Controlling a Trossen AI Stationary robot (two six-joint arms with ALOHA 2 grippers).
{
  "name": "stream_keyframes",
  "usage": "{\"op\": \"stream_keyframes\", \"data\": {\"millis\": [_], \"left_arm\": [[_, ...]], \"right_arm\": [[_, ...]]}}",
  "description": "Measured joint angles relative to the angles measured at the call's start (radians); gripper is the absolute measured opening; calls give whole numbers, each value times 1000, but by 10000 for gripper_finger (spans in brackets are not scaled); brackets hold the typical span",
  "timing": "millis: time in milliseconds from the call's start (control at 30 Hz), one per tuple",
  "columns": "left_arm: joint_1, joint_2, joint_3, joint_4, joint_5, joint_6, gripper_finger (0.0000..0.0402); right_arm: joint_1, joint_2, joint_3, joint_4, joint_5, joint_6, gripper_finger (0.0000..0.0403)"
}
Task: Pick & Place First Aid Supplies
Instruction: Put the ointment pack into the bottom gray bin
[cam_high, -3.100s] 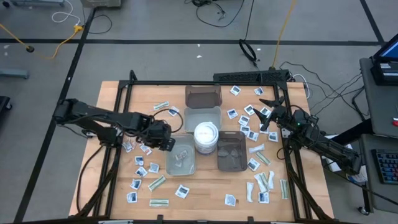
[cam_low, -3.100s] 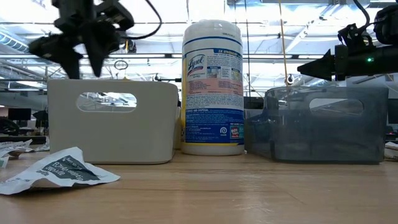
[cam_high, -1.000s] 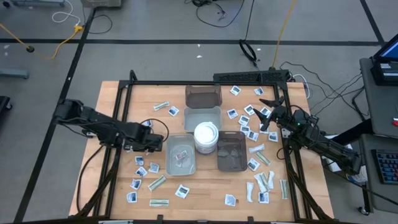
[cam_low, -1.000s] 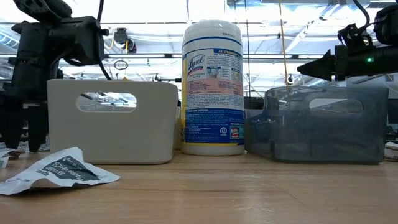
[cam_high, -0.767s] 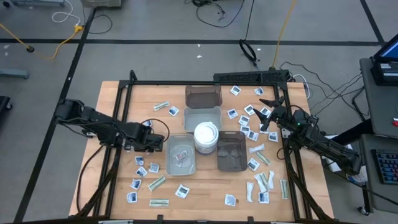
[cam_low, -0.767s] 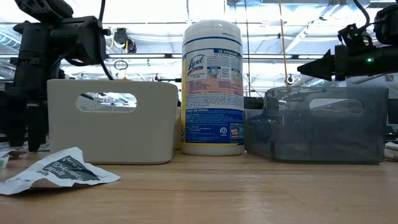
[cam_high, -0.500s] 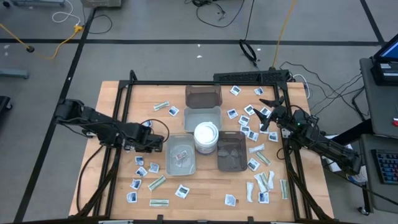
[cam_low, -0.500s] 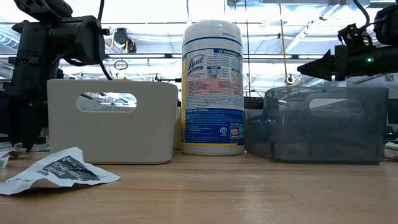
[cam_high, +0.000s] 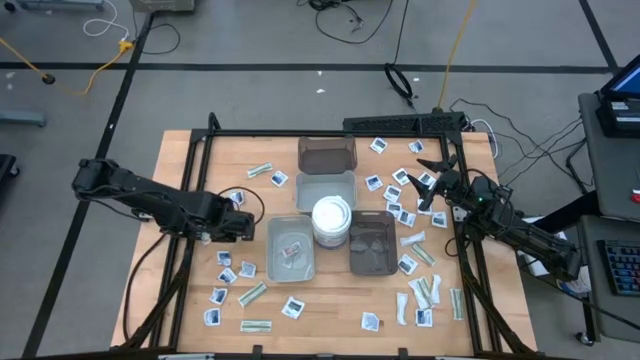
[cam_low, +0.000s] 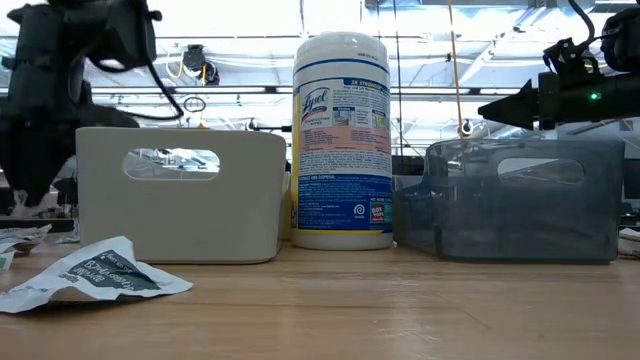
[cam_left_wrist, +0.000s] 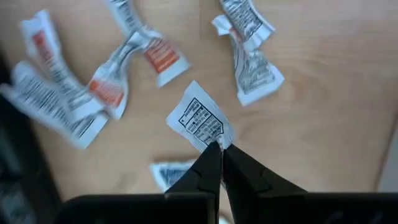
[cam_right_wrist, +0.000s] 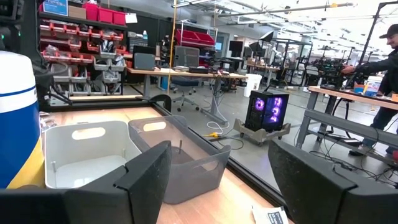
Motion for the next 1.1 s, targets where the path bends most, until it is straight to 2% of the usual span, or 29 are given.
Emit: {"op": "stream_keyframes", "data": {"millis": [133, 333, 533, 800, 1100], "left_arm": [[0, -37, 54, -72, -7, 3, 4], [0, -67, 121, -180, -20, 3, 17], [0, -61, 174, -193, -21, 7, 4], [8, 77, 310, -189, -30, 94, 6], [10, 275, 523, -192, -32, 213, 9]], "right_arm": [[0, 0, 0, 0, 0, 0, 263], [0, 0, 0, 0, 0, 0, 263], [0, 0, 0, 0, 0, 0, 263], [0, 0, 0, 0, 0, 0, 263], [0, 0, 0, 0, 0, 0, 263]]}}
